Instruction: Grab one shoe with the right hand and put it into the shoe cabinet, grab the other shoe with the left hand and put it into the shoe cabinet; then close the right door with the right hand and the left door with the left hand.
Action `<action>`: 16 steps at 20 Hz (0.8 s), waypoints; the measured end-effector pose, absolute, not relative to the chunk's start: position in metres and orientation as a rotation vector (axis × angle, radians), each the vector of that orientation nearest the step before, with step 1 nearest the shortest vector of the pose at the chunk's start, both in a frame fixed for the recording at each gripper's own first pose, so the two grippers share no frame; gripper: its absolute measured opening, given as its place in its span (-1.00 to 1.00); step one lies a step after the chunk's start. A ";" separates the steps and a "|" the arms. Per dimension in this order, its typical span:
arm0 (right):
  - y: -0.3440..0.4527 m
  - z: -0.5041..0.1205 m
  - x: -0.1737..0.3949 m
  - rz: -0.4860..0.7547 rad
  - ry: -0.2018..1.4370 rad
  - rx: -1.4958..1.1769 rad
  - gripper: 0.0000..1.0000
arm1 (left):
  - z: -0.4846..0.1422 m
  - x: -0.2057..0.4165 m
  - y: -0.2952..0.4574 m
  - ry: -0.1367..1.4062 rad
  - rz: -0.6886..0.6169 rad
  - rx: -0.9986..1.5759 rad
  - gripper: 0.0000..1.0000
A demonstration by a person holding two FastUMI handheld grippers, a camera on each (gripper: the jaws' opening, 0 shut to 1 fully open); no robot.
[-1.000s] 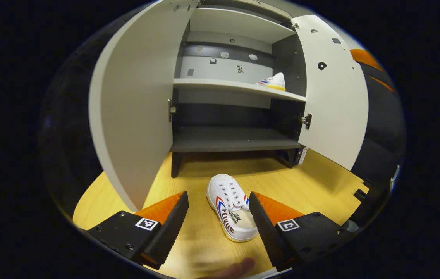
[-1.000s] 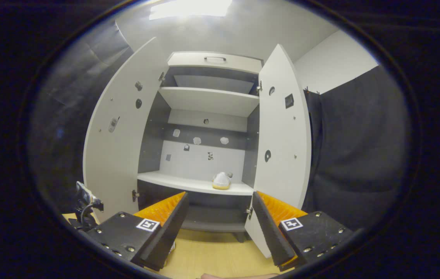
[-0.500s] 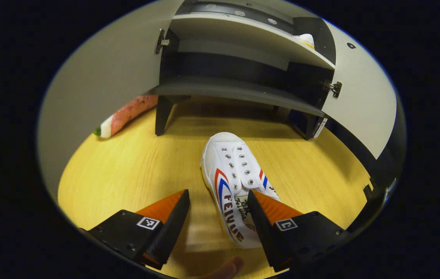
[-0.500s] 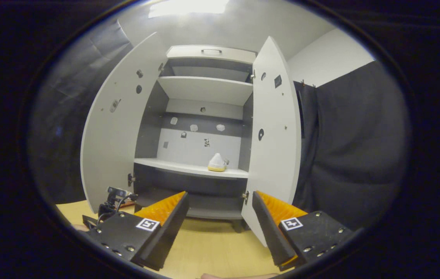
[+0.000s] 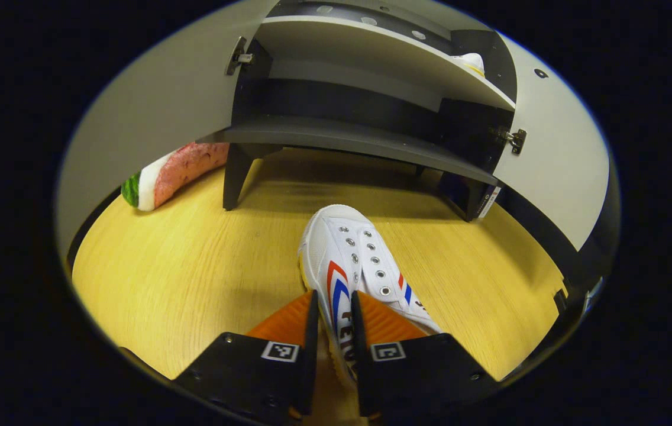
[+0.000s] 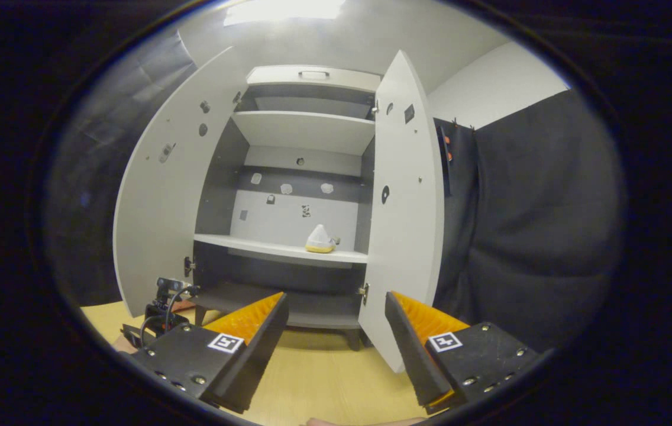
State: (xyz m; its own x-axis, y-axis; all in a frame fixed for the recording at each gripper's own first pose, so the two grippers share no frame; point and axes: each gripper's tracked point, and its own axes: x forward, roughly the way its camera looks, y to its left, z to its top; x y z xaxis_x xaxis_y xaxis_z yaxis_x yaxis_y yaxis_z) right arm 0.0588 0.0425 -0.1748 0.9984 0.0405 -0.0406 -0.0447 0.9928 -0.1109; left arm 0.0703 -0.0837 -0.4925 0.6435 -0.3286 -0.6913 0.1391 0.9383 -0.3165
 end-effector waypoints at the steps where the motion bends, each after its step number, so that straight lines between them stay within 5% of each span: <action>1: 0.040 -0.176 0.053 0.042 0.039 -0.110 0.96 | -0.489 0.071 -0.087 0.822 -0.270 -0.245 -0.58; 5: 0.031 -0.176 0.043 0.040 0.035 -0.094 0.96 | -0.454 0.057 -0.090 0.783 -0.283 -0.267 -0.77; 16: 0.014 -0.182 0.036 0.031 0.066 -0.040 0.97 | -0.254 0.074 -0.073 0.448 -0.267 -0.227 -0.77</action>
State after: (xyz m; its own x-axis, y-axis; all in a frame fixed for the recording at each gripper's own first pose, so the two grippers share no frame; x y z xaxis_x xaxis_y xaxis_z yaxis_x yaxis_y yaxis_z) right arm 0.0364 0.0139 -0.1816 0.9973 0.0298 -0.0668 -0.0325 0.9987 -0.0389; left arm 0.0736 -0.0729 -0.2544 0.8679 -0.3019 -0.3945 0.2030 0.9404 -0.2729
